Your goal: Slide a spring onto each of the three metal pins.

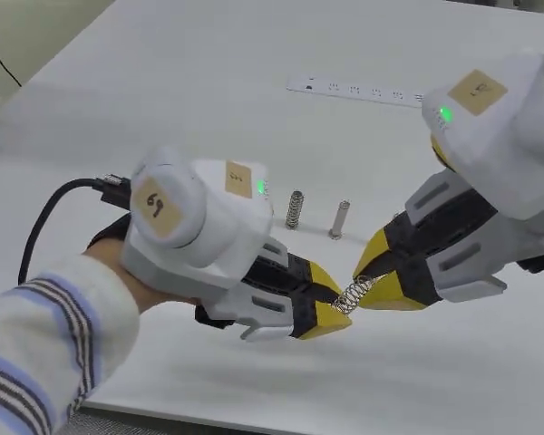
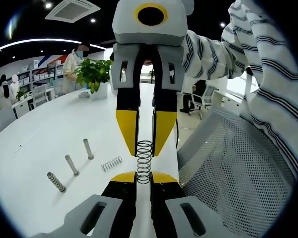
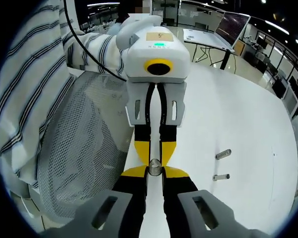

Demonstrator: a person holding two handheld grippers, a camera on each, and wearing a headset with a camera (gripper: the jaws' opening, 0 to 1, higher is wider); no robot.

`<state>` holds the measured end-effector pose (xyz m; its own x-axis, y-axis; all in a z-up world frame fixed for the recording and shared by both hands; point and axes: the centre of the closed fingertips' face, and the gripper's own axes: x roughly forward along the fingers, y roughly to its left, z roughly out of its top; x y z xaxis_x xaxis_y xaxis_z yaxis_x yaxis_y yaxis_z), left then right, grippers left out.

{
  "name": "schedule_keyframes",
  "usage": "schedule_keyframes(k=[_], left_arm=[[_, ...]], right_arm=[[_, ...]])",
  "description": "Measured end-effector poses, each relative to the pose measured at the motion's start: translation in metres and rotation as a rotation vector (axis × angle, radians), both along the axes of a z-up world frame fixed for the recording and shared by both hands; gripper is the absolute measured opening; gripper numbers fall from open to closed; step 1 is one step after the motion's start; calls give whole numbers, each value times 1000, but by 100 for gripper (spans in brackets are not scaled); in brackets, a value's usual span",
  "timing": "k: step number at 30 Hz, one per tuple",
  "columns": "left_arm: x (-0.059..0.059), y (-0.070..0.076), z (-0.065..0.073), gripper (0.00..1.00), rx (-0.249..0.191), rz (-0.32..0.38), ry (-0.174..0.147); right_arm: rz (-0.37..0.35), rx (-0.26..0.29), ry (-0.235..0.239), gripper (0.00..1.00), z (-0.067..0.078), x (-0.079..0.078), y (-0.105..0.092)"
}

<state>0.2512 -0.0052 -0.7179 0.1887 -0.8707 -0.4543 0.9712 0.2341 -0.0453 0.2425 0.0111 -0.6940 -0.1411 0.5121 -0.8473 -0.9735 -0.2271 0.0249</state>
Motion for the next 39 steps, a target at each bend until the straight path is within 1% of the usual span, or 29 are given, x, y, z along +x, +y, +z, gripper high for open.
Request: schedule_keyframes(k=[3,7,12,16,21,28,30,31,34,39], left_arm=[[1,0,1,2,-8,5,-1],[1,-2,7,2,-45,12,1],[2,-1,11,2,-62,23,-3],[2,-2,11,2,-68,24,-3],[3,0,10,2,-66,22,-7],[4,0,8,2,-64,21,3],[5,1,7,2,-62,24,4],[7,2,6,2,-59,29,1],[7,3,5,2,-54,27,0],[4,2,0,2,-40,19,15]], right_arm=[[4,-7,-4,8,-2,0,3],[16,-7,-11,9,-2,1,7],[25,-28,-14,10,-6,2,6],[32,-32,-18,9,-7,3,6],[42,-44,-27,9,-10,4,7],[43,-60,-26,8,-14,5,6],[34,-64,-26,8,-14,6,7],[17,-64,-28,8,-15,8,8],[11,-67,-27,8,-15,7,8],[19,-88,-24,8,-21,4,7]])
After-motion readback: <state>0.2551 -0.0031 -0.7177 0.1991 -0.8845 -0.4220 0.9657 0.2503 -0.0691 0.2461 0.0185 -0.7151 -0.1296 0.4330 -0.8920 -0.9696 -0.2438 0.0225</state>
